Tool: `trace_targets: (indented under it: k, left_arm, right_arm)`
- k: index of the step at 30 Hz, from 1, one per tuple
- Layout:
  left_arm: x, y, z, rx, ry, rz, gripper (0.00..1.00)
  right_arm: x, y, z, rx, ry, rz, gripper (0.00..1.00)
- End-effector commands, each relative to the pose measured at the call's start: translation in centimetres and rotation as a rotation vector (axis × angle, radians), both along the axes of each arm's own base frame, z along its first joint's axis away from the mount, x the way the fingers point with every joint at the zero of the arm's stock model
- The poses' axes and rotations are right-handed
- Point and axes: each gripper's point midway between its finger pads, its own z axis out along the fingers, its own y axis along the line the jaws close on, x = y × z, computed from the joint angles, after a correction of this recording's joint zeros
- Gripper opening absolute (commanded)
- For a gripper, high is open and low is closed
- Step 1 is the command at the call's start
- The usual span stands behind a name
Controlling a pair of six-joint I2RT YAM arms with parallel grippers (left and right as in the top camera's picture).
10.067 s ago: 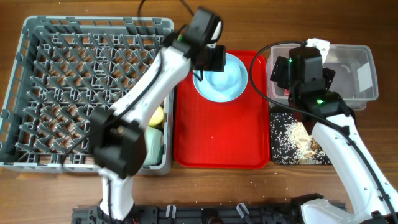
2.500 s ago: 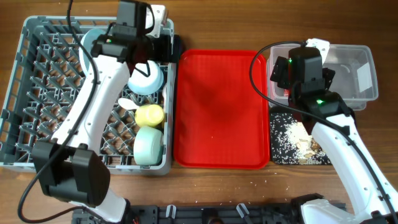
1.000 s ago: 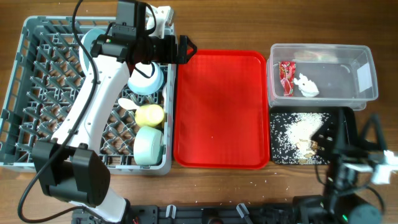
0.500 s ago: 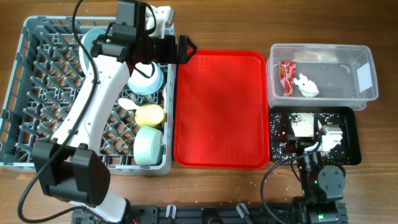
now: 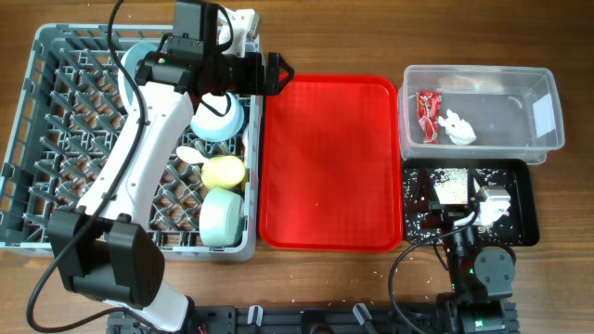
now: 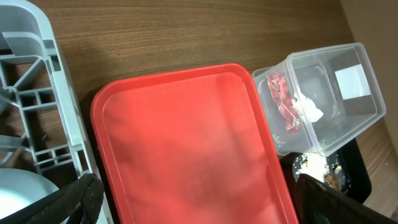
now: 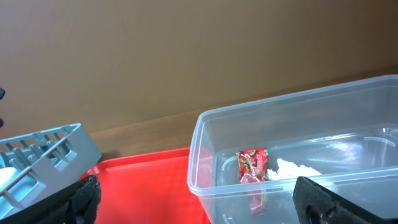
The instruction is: Sort waste into correct bins and load items into the dishwasher rack
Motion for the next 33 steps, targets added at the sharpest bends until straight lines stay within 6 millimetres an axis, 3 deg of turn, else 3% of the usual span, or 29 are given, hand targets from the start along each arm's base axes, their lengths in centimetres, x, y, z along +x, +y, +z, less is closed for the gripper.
trace_targets:
  k: [1,3,5,7,9,12,15,20,21,23,26,28,30,33]
  left_arm:
    - [-0.1,0.1,1.2,-0.021,-0.017,0.002,1.0]
    - [-0.4,-0.2,1.5,-0.022,-0.025,-0.005,1.0]
    - [-1.5,-0.6,4.5,-0.038,-0.091,-0.018,1.0]
    - [-3.4,0.0,9.6,-0.064,-0.209,-0.018,1.0]
    - [-6.8,0.8,15.7,-0.098,-0.36,-0.019,1.0]
    - [-11.1,4.2,21.1,-0.033,-0.534,0.096,1.0]
    - [-15.8,6.8,22.6,0.011,-0.572,0.17,1.0]
    - [-25.3,10.6,21.0,0.036,-0.608,0.248,1.0]
    - [-27.1,11.5,19.7,0.04,-0.629,0.279,1.0]
    - [-28.5,12.5,16.2,0.059,-0.62,0.331,1.0]
    - [-28.0,13.8,10.2,0.088,-0.603,0.412,1.0]
    - [-25.9,14.4,8.3,0.075,-0.715,0.455,1.0]
    - [-23.9,14.3,8.3,0.03,-0.902,0.454,1.0]
    - [-22.6,13.4,8.4,-0.032,-1.114,0.4,1.0]
  right_arm:
    - [-0.1,0.5,0.2,-0.019,-0.013,0.026,1.0]
    - [-0.1,0.5,0.2,-0.019,-0.013,0.026,1.0]
    - [-0.1,0.5,0.2,-0.019,-0.013,0.026,1.0]
    - [-0.1,0.5,0.2,-0.019,-0.013,0.026,1.0]
    - [-0.1,0.5,0.2,-0.019,-0.013,0.026,1.0]
    - [-0.1,0.5,0.2,-0.019,-0.013,0.026,1.0]
    - [-0.1,0.5,0.2,-0.019,-0.013,0.026,1.0]
    - [-0.1,0.5,0.2,-0.019,-0.013,0.026,1.0]
    - [-0.1,0.5,0.2,-0.019,-0.013,0.026,1.0]
    - [-0.1,0.5,0.2,-0.019,-0.013,0.027,1.0]
    - [-0.1,0.5,0.2,-0.019,-0.013,0.026,1.0]
    - [-0.1,0.5,0.2,-0.019,-0.013,0.026,1.0]
    - [-0.1,0.5,0.2,-0.019,-0.013,0.026,1.0]
    - [-0.1,0.5,0.2,-0.019,-0.013,0.026,1.0]
